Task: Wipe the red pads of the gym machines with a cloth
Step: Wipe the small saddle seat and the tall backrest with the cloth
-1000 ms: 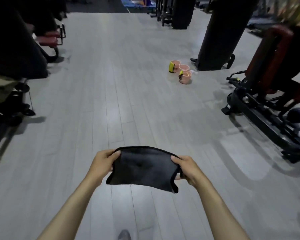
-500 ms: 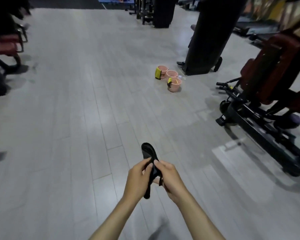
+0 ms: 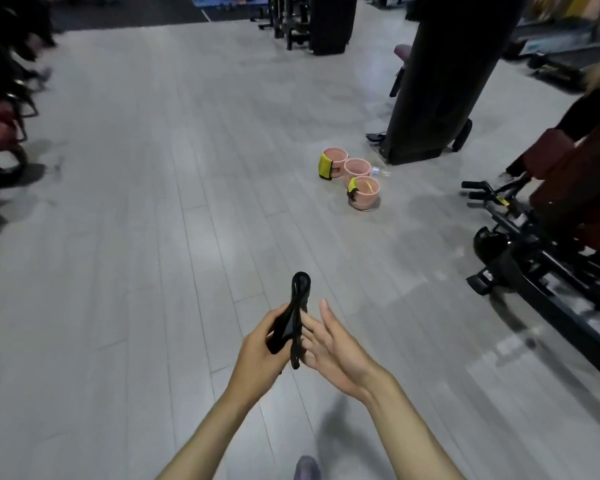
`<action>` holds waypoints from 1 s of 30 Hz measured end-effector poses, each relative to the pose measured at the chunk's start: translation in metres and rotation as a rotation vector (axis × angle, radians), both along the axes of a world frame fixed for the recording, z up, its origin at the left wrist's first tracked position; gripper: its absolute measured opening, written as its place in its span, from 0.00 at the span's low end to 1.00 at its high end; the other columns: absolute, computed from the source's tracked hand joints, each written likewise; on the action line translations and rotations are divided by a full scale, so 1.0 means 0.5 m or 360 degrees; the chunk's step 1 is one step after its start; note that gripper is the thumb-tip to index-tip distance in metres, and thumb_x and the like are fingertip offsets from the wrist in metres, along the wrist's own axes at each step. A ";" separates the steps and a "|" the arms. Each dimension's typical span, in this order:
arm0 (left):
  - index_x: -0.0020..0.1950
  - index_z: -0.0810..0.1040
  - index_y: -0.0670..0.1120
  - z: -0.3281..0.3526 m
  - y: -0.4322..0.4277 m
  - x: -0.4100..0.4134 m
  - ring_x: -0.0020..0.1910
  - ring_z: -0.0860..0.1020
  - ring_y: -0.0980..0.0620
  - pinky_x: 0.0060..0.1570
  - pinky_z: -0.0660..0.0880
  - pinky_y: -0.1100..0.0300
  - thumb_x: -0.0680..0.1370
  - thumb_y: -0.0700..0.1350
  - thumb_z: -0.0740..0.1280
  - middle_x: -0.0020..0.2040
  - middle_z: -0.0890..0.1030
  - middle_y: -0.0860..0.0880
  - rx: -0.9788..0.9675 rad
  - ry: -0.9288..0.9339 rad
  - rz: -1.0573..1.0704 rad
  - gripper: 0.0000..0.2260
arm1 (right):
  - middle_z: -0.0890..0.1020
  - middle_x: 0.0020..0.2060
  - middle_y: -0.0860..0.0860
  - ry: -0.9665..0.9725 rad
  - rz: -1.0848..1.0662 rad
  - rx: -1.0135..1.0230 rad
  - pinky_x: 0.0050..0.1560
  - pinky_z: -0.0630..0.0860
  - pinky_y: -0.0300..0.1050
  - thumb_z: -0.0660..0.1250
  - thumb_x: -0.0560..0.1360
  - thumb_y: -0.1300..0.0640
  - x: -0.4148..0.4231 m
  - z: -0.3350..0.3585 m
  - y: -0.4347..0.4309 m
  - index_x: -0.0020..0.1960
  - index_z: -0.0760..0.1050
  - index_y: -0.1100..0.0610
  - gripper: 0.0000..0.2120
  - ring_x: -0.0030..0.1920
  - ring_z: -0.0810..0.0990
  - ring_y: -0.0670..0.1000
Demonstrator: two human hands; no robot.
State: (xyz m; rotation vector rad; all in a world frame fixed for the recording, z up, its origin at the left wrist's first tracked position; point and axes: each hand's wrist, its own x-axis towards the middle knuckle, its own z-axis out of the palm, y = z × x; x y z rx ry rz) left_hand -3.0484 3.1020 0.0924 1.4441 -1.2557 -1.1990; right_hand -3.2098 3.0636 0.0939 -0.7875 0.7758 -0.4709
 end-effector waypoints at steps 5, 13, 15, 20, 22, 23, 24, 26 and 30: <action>0.69 0.76 0.57 0.023 -0.245 0.077 0.46 0.84 0.53 0.34 0.78 0.59 0.81 0.34 0.65 0.54 0.84 0.53 -0.0003 -0.0002 0.0110 0.23 | 0.66 0.79 0.44 -0.0027 0.0121 -0.0042 0.81 0.48 0.65 0.53 0.75 0.22 0.090 0.017 -0.268 0.81 0.61 0.43 0.40 0.80 0.60 0.46; 0.61 0.81 0.50 0.002 -0.698 0.229 0.51 0.82 0.53 0.50 0.75 0.55 0.85 0.40 0.59 0.52 0.86 0.51 0.0187 0.0370 0.0464 0.12 | 0.82 0.64 0.47 0.0308 -0.0342 -0.0281 0.65 0.77 0.52 0.59 0.82 0.41 0.190 -0.027 -0.709 0.66 0.80 0.52 0.22 0.67 0.79 0.48; 0.60 0.81 0.48 0.004 -0.818 0.259 0.48 0.81 0.49 0.48 0.75 0.50 0.85 0.41 0.59 0.50 0.85 0.49 0.0275 0.0460 0.0382 0.11 | 0.83 0.62 0.47 0.0584 -0.0551 -0.0403 0.59 0.78 0.42 0.63 0.84 0.50 0.191 -0.047 -0.821 0.65 0.79 0.52 0.13 0.65 0.80 0.48; 0.58 0.80 0.44 0.041 -1.111 0.279 0.44 0.81 0.54 0.46 0.76 0.55 0.85 0.41 0.59 0.45 0.84 0.51 0.0368 0.0518 -0.0020 0.10 | 0.77 0.70 0.43 0.0748 -0.0561 -0.0377 0.73 0.69 0.47 0.66 0.80 0.41 0.161 -0.068 -1.075 0.74 0.73 0.49 0.25 0.65 0.75 0.37; 0.56 0.80 0.44 0.050 -1.219 0.271 0.45 0.79 0.52 0.44 0.76 0.56 0.85 0.41 0.60 0.44 0.83 0.50 0.0445 0.0517 -0.0131 0.09 | 0.79 0.68 0.44 0.0601 -0.0457 -0.0235 0.76 0.64 0.55 0.64 0.78 0.36 0.149 -0.075 -1.160 0.70 0.78 0.49 0.26 0.70 0.74 0.42; 0.56 0.79 0.44 0.049 -1.273 0.265 0.45 0.79 0.51 0.44 0.76 0.56 0.85 0.41 0.60 0.45 0.82 0.49 0.0477 0.0526 -0.0167 0.08 | 0.80 0.67 0.48 0.0513 -0.0432 -0.0187 0.77 0.63 0.57 0.63 0.80 0.37 0.142 -0.083 -1.203 0.69 0.79 0.51 0.25 0.71 0.75 0.46; 0.57 0.79 0.43 0.044 -1.327 0.260 0.45 0.79 0.50 0.44 0.76 0.56 0.85 0.42 0.61 0.46 0.82 0.47 0.0511 0.0531 -0.0191 0.08 | 0.81 0.66 0.53 0.0448 -0.0412 -0.0176 0.77 0.63 0.59 0.64 0.81 0.40 0.133 -0.090 -1.244 0.68 0.79 0.55 0.23 0.72 0.75 0.51; 0.60 0.78 0.41 0.030 -1.438 0.253 0.47 0.78 0.49 0.46 0.75 0.54 0.85 0.43 0.61 0.49 0.81 0.46 0.0581 0.0529 -0.0223 0.10 | 0.80 0.65 0.60 0.0418 -0.0405 -0.0221 0.74 0.67 0.57 0.67 0.81 0.46 0.114 -0.099 -1.332 0.68 0.77 0.60 0.22 0.70 0.76 0.59; 0.63 0.78 0.45 0.000 -1.664 0.250 0.50 0.78 0.48 0.48 0.74 0.50 0.84 0.44 0.62 0.52 0.82 0.47 0.0662 0.0505 -0.0269 0.10 | 0.84 0.61 0.57 0.0411 -0.0465 -0.0229 0.63 0.78 0.57 0.73 0.75 0.49 0.092 -0.111 -1.535 0.66 0.77 0.61 0.24 0.62 0.81 0.59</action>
